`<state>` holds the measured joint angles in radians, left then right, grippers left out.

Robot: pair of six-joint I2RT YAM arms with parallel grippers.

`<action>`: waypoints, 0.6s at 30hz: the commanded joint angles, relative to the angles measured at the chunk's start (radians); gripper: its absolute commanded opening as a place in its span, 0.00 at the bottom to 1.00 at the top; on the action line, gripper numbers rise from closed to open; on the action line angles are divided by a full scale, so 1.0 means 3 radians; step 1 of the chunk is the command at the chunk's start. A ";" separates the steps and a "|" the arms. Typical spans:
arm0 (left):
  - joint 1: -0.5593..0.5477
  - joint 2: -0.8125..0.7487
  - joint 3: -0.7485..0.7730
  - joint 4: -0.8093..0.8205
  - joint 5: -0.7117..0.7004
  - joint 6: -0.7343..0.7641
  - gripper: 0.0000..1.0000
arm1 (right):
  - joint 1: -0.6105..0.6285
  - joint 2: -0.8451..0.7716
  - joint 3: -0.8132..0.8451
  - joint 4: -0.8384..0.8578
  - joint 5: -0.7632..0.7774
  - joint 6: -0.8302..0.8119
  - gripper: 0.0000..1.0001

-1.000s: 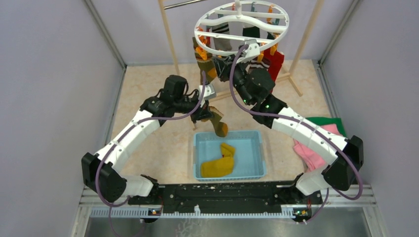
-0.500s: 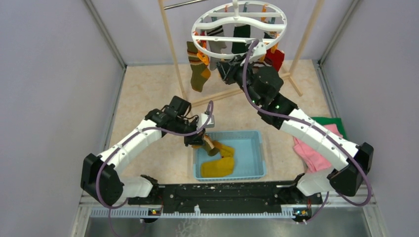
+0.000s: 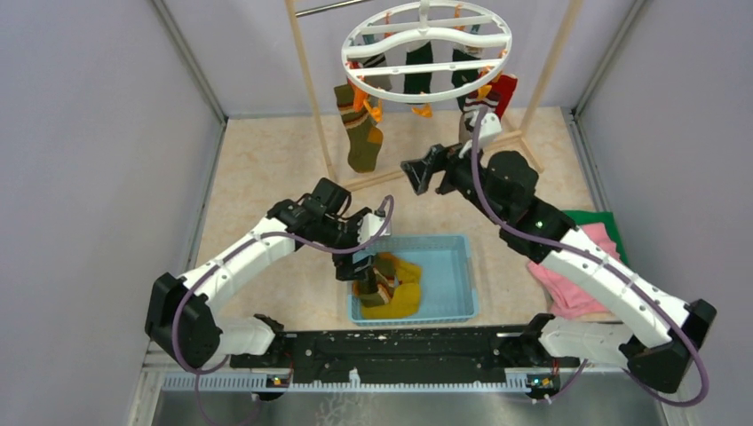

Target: Remove the socks clipped to the hanger

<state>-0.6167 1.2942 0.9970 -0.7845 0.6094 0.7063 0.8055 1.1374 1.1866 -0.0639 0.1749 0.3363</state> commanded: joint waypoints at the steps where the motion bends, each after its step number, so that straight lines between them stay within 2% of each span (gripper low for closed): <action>1: -0.0012 -0.0129 0.0186 0.0086 0.0002 0.0044 0.99 | -0.0223 -0.0522 -0.0335 -0.0362 0.0041 0.0127 0.89; 5: -0.0011 -0.0067 0.0422 -0.0027 -0.0045 -0.0080 0.99 | -0.0737 -0.0780 -0.0654 -0.0470 0.0050 0.0006 0.91; 8: -0.0011 -0.0055 0.0506 -0.0063 -0.0018 -0.0066 0.99 | -0.1276 -0.0741 -0.0776 -0.0307 -0.0371 0.0045 0.93; 13: -0.0014 -0.0106 0.0508 -0.0084 -0.0044 -0.0080 0.99 | -0.1623 -0.0277 -0.0724 0.0164 -0.0624 -0.0298 0.95; 15: -0.0013 -0.0129 0.0509 -0.0098 -0.0034 -0.0100 0.99 | -0.1761 -0.0067 -0.0729 0.0606 -0.0984 -0.0384 0.95; 18: -0.0006 -0.0141 0.0557 -0.0156 -0.0012 -0.0103 0.99 | -0.1906 0.0360 -0.0596 0.1037 -0.1100 -0.0535 0.91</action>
<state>-0.6170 1.2823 1.1263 -0.8101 0.5858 0.6796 0.2855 1.1320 0.9554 0.0105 -0.0345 0.2596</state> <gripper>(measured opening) 0.988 0.935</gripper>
